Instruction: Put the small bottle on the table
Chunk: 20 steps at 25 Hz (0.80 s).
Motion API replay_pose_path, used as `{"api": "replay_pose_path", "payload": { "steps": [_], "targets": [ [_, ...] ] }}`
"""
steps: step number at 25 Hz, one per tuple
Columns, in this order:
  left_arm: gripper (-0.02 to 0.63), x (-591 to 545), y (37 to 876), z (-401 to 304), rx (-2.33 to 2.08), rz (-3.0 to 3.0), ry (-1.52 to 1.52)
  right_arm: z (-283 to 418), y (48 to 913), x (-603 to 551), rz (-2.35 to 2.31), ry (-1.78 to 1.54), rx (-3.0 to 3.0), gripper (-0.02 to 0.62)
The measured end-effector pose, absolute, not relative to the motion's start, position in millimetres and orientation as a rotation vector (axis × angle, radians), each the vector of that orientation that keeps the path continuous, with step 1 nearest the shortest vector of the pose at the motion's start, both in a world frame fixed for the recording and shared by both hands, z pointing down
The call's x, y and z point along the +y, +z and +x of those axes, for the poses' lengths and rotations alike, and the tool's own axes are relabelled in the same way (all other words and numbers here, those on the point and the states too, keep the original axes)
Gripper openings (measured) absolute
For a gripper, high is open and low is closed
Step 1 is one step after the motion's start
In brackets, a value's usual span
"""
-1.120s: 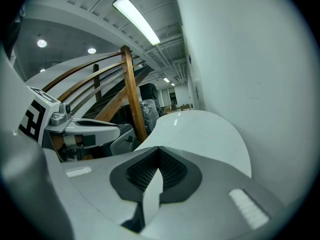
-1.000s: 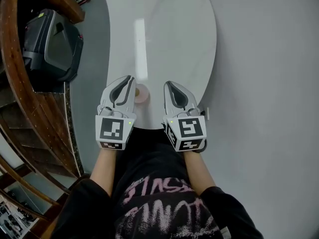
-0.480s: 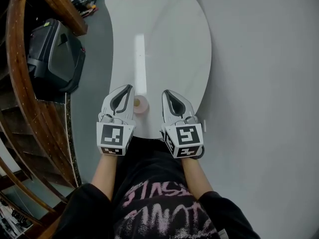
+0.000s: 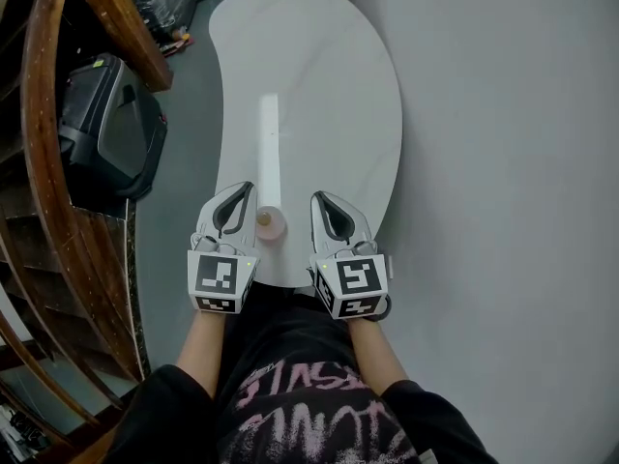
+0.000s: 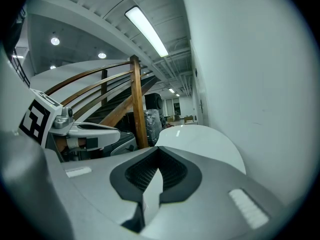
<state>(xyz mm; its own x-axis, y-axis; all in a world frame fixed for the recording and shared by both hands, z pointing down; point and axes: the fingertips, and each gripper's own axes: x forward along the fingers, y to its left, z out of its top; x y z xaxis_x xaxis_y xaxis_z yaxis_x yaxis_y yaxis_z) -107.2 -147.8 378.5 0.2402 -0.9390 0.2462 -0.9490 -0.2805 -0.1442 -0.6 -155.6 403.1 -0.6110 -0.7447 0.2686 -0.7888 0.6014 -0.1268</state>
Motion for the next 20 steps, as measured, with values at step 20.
{"api": "replay_pose_path", "payload": {
  "steps": [20],
  "targets": [
    [0.0, -137.4, 342.6, -112.4, -1.931, 2.483, 0.348, 1.7, 366.9, -154.4, 1.313, 0.234, -2.679, 0.009]
  ]
}}
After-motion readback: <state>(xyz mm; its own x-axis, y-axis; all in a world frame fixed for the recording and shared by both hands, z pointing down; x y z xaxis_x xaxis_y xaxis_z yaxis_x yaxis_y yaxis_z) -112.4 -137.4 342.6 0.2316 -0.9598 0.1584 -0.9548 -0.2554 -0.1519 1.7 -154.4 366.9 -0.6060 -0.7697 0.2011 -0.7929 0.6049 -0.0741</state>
